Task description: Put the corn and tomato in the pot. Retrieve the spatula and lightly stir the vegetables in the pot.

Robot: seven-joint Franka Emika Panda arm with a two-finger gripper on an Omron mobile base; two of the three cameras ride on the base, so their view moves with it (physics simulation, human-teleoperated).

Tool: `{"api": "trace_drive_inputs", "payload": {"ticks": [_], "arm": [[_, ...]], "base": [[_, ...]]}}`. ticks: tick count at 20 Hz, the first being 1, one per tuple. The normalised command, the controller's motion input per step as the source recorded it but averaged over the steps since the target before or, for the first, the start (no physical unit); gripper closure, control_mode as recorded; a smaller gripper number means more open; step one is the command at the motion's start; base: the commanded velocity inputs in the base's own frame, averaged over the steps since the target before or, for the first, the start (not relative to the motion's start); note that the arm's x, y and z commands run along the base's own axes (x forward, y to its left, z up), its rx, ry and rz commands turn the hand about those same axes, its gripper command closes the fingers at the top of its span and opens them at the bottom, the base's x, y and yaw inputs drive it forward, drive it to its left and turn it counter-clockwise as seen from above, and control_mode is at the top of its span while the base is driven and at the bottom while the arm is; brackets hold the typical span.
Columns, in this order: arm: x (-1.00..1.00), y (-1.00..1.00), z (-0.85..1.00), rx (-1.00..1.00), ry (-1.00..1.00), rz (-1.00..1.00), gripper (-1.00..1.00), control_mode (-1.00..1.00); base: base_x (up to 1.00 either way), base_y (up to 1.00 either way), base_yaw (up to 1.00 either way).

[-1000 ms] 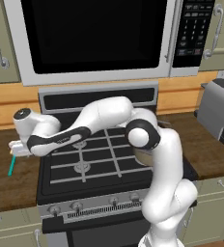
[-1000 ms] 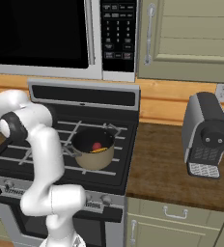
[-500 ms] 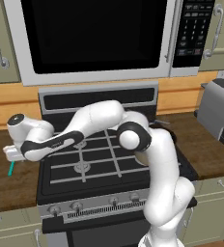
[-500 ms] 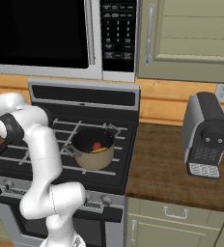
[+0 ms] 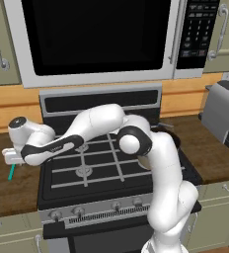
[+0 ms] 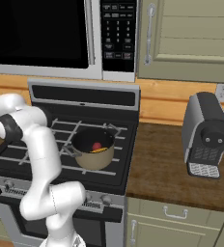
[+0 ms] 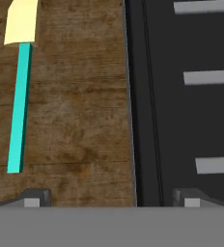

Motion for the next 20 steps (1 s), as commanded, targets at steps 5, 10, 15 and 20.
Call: {"api": "trace_drive_inputs", "payload": {"ticks": [5, 10, 15, 20], "arm": [[0.03, 0.16, -0.04, 0.0, 0.0, 0.0, -1.0, -1.0], [0.1, 0.27, -0.09, 0.0, 0.0, 0.0, -1.0, -1.0], [0.09, 0.31, -0.06, 0.0, 0.03, 0.0, -1.0, -1.0], [0.09, 0.28, -0.12, 0.0, 0.05, 0.0, -1.0, -1.0]], "base": [[0.0, 0.0, 0.0], [0.0, 0.0, 0.0], [0.0, 0.0, 0.0], [0.0, 0.0, 0.0]]}}
